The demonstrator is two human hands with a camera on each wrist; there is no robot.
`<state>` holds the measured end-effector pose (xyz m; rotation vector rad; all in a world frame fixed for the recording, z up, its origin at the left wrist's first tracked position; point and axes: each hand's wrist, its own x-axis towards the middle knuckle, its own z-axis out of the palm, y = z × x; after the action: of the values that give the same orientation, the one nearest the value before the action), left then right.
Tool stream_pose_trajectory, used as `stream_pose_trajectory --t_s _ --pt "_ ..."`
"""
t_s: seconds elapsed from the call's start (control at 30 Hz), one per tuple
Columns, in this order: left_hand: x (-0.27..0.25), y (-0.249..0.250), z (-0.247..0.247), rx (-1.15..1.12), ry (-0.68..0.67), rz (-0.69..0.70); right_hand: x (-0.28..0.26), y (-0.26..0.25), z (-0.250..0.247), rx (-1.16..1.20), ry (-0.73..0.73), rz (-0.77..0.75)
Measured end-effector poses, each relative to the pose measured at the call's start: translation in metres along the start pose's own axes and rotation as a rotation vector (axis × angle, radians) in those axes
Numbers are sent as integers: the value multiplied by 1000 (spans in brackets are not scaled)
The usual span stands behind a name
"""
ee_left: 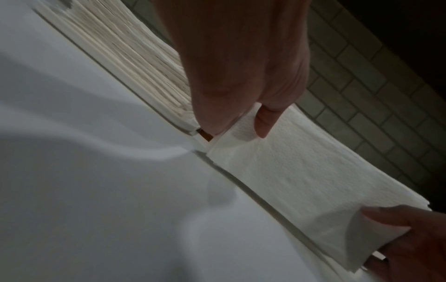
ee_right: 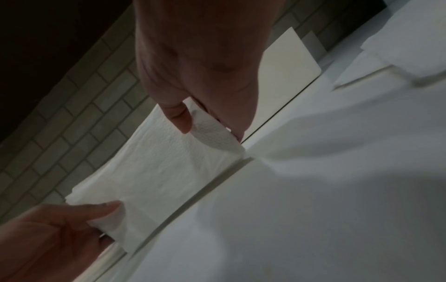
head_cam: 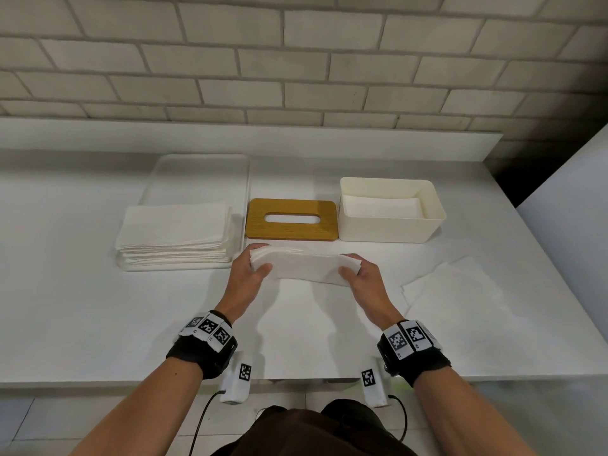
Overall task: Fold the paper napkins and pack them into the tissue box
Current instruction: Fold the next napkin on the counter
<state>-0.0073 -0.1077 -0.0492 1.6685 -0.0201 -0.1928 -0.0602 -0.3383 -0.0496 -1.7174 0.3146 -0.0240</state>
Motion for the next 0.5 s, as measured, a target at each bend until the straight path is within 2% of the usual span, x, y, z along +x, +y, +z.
stream_pose_trajectory --t_s 0.23,0.4,0.5 --pt "-5 5 4 -7 -11 -12 -1 1 -1 -28 -2 -42" --pt "5 -22 1 66 4 -140 0 10 -1 -60 -22 -21" --pt "13 -45 -3 86 16 -167 2 13 -2 -70 -29 -18"
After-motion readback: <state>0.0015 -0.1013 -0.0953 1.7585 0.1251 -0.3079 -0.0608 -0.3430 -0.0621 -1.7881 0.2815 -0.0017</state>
